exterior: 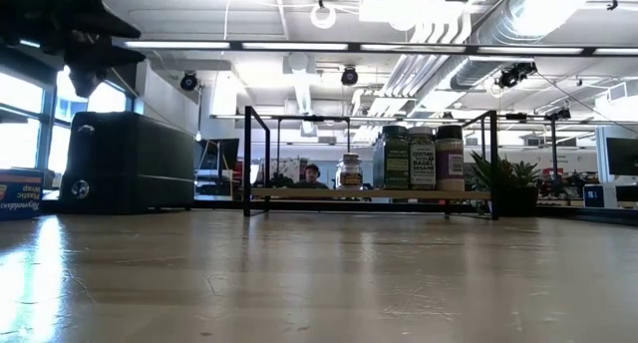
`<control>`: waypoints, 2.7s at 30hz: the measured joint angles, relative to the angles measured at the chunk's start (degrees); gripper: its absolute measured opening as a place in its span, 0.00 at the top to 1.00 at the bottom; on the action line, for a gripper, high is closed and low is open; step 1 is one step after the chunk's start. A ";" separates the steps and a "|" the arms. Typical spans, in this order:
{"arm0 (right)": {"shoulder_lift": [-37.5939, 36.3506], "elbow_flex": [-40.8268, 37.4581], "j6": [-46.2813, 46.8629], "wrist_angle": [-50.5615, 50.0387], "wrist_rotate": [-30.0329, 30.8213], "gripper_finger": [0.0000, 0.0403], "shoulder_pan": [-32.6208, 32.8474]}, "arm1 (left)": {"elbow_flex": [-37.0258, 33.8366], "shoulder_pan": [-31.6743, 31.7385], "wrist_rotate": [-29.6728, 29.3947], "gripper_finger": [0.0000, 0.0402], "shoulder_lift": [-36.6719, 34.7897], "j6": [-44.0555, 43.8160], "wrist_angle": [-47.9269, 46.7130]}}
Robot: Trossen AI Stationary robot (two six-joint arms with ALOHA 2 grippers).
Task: Shelf spices
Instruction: Return to Home Position
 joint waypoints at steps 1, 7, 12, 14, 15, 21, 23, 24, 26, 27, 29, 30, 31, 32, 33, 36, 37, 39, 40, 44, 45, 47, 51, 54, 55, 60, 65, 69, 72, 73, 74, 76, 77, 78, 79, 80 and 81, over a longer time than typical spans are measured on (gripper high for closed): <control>0.01 -0.01 -0.08 -0.04 0.80 0.44 0.16 | -0.66 0.00 0.03 0.64 -0.98 -0.02 -0.37; 0.68 -0.06 -2.96 -0.14 5.44 0.44 0.18 | -3.10 -0.02 0.08 0.64 -2.93 0.04 -1.00; 1.06 -0.06 -4.06 -0.21 8.06 0.44 0.18 | -5.17 -0.02 0.38 0.64 -3.55 0.03 -1.07; 1.06 -0.06 -3.67 -0.19 8.06 0.44 0.18 | -7.88 -0.02 0.32 0.64 -5.83 0.03 -0.65; 1.08 -0.06 -3.46 -0.22 8.04 0.44 0.18 | -9.42 -0.08 0.21 0.64 -6.22 0.02 -0.38; 1.29 -0.06 -2.89 -1.54 7.53 0.44 0.17 | -11.02 -0.33 2.34 0.64 -4.69 0.05 0.89; 1.44 -0.06 -2.89 -1.72 7.27 0.44 0.18 | -11.04 -0.50 2.46 0.64 -6.08 0.03 0.88; 1.45 -0.06 -2.90 -2.05 7.08 0.44 0.18 | -10.92 -0.77 2.29 0.64 -6.17 0.03 1.28; 1.54 -0.06 -2.86 -2.31 6.94 0.44 0.18 | -11.27 -1.34 2.26 0.64 -6.11 0.03 2.27; 1.62 -0.06 -2.88 -2.37 6.94 0.44 0.18 | -11.27 -1.59 2.22 0.64 -5.97 0.03 2.53; 1.71 -0.06 -3.45 -2.40 6.88 0.44 0.18 | -11.26 -2.02 2.44 0.64 -6.00 0.03 2.44; 1.71 -0.06 -3.51 -2.40 6.87 0.44 0.18 | -11.26 -2.08 2.57 0.64 -5.97 0.03 2.56; 1.71 -0.06 -3.54 -2.40 6.87 0.44 0.18 | -11.26 -2.08 2.58 0.64 -5.95 0.03 2.49; 1.69 -0.06 -3.52 -2.37 6.88 0.44 0.18 | -11.26 -2.08 2.51 0.64 -5.95 0.03 2.50; 1.70 -0.06 -3.47 -2.37 6.88 0.44 0.18 | -11.26 -2.08 2.27 0.64 -5.95 0.03 2.51; 1.76 -0.06 -2.97 -2.37 6.87 0.44 0.18 | -11.26 -2.08 2.26 0.64 -5.95 0.03 2.52; 1.74 -0.06 -2.88 -2.37 6.87 0.44 0.18 | -11.26 -2.08 2.24 0.64 -5.95 0.05 2.55; 1.76 -0.06 -2.31 -2.37 6.87 0.44 0.18 | -11.26 -2.06 1.24 0.64 -5.95 0.74 2.56; 1.76 -0.06 -1.85 -2.39 6.86 0.44 0.18 | -11.26 -2.05 0.06 0.64 -5.95 2.10 2.56; 1.76 -0.04 -0.86 -2.40 6.85 0.44 0.18 | -11.26 -2.01 -9.55 0.64 -5.94 10.18 4.49; 1.78 -0.05 -0.28 -2.40 6.86 0.44 0.18 | -11.26 -2.02 -11.90 0.64 -5.94 12.83 6.82; 1.78 -0.04 0.09 -2.39 6.87 0.44 0.18 | -11.24 -2.01 -13.60 0.64 -5.97 19.74 12.17; 1.78 -0.04 0.61 -2.40 6.86 0.44 0.18 | -11.39 -2.01 -3.00 0.64 -5.95 33.61 20.85; 1.78 -0.04 1.46 -2.40 6.87 0.44 0.18 | -14.63 -2.01 12.74 0.64 -5.96 39.14 29.12; 1.78 -0.04 1.46 -2.40 6.87 0.44 0.18 | -16.21 -2.01 17.67 0.64 -5.96 39.52 31.29; 1.78 -0.04 2.92 -2.50 6.87 0.44 0.18 | -16.92 -2.03 32.05 0.64 -5.92 37.03 23.44; 1.82 -0.04 2.40 -2.14 5.77 0.44 0.74 | -16.88 -1.90 31.88 0.64 -5.56 41.94 23.36; 1.82 -0.04 0.14 -0.84 5.38 0.44 2.32 | -16.88 -1.90 31.23 0.64 -5.53 42.91 23.30; 1.82 -0.19 -2.91 2.81 5.49 0.44 5.19 | -16.88 -1.90 31.20 0.64 -5.54 42.91 23.27; 1.74 -1.07 -4.32 6.18 5.60 0.44 6.54 | -16.88 -1.90 31.18 0.64 -5.52 42.91 23.27; 1.59 -2.34 -6.24 9.95 5.97 0.44 7.76 | -16.88 -1.90 31.18 0.64 -5.54 42.91 23.26; 1.33 -6.21 -10.42 19.69 6.31 0.44 10.05 | -16.88 -1.90 31.18 0.64 -5.53 42.91 23.26; 1.31 -8.80 -12.41 25.32 6.37 0.44 10.78 | -16.88 -1.90 31.18 0.64 -5.54 42.91 23.25; 1.31 -11.66 -14.51 31.98 6.34 0.44 11.11 | -16.88 -1.90 31.15 0.64 -5.54 42.91 23.25; 1.45 -14.78 -17.24 39.42 5.77 0.44 11.14 | -16.88 -1.90 31.13 0.64 -5.53 42.91 23.24; 1.81 -17.87 -20.59 46.95 5.22 0.44 10.90 | -16.88 -1.90 31.13 0.64 -5.52 42.91 23.24; 2.34 -20.80 -23.68 53.74 5.10 0.44 10.38 | -16.88 -1.90 31.13 0.64 -5.54 42.91 23.24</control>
